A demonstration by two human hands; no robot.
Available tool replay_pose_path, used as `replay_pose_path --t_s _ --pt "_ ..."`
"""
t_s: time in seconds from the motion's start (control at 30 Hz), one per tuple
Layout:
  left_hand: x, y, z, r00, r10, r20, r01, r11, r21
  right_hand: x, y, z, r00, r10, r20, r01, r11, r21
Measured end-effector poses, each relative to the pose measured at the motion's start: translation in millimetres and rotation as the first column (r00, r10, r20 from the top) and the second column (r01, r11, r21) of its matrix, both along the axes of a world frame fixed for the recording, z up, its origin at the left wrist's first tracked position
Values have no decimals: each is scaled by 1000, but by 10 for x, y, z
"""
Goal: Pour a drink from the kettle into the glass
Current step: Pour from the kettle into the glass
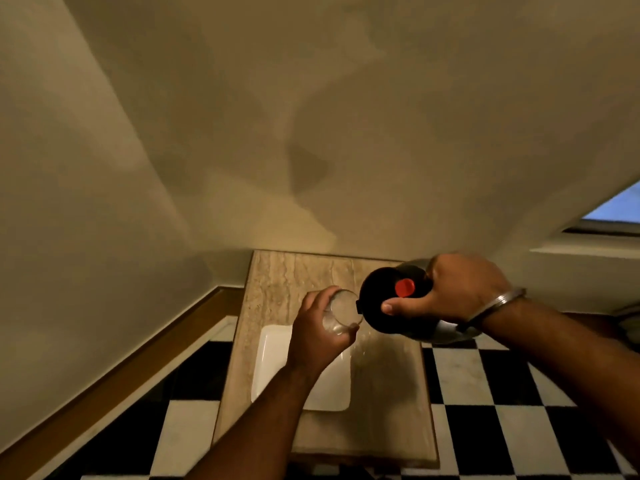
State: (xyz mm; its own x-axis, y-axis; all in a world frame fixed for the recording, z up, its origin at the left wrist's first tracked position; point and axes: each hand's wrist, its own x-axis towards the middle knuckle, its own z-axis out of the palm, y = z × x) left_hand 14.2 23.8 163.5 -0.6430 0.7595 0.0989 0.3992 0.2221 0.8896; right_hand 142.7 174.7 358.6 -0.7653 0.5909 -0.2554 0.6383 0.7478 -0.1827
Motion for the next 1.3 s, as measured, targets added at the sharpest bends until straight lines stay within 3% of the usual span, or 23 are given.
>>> replay_pose_path --t_s 0.47,1.3 --pt "-171 -133 489 985 -100 -141 110 992 65 -294 -375 903 981 64 185 -94 983 156" --pt "-92 10 794 980 -111 -168 132 984 121 -378 -600 1299 962 24 273 -140 899 415"
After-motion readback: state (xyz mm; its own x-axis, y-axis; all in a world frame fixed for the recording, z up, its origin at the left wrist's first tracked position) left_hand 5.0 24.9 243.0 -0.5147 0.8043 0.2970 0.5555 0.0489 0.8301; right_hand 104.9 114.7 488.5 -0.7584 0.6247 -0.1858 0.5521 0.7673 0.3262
